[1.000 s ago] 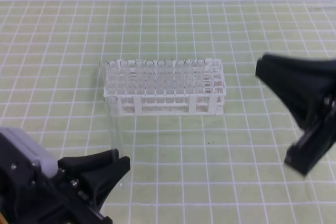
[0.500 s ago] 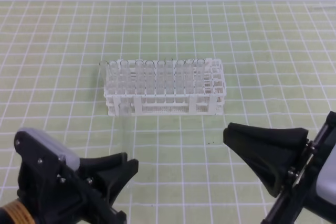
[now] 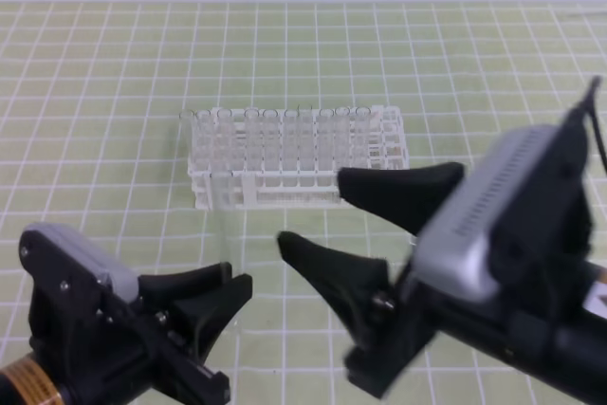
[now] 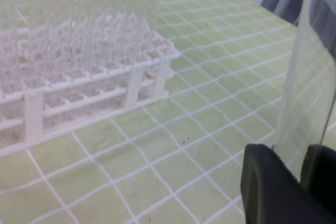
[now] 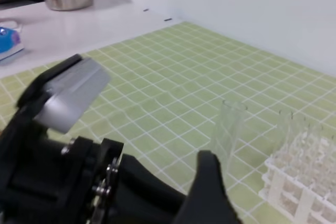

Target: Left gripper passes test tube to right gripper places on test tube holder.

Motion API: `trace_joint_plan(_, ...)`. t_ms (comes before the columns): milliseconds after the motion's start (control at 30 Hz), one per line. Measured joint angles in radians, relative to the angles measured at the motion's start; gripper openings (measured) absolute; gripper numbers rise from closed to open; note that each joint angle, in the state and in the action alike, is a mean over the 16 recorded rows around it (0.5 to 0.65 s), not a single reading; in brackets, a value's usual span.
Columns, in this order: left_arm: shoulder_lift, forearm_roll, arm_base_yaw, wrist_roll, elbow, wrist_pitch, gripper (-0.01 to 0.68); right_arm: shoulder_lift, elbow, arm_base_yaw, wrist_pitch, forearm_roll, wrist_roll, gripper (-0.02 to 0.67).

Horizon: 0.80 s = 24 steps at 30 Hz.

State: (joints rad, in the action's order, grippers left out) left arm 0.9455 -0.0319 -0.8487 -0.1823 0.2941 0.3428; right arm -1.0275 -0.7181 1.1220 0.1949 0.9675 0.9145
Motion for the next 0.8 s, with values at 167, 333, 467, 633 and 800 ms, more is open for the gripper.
trace_joint_plan(167, 0.000, 0.001, 0.000, -0.019, 0.000, 0.043, 0.007, -0.073, -0.050, 0.000, 0.024, -0.007, -0.015, 0.047)
trace_joint_plan(333, 0.001, 0.003, 0.000, -0.042, 0.000, 0.087, 0.008, -0.128, -0.092, 0.000, 0.046, -0.025, -0.044, 0.048)
trace_joint_plan(467, 0.001, 0.004, 0.000, -0.061, 0.000, 0.108, 0.008, -0.163, -0.121, 0.000, 0.059, -0.051, -0.072, 0.048)
trace_joint_plan(633, 0.001, 0.007, 0.000, -0.074, 0.000, 0.122, 0.007, -0.208, -0.155, 0.000, 0.066, -0.082, -0.107, 0.048)
trace_joint_plan(800, 0.001, 0.021, 0.000, -0.076, 0.000, 0.123, 0.007, -0.256, -0.187, 0.000, 0.073, -0.106, -0.135, 0.048)
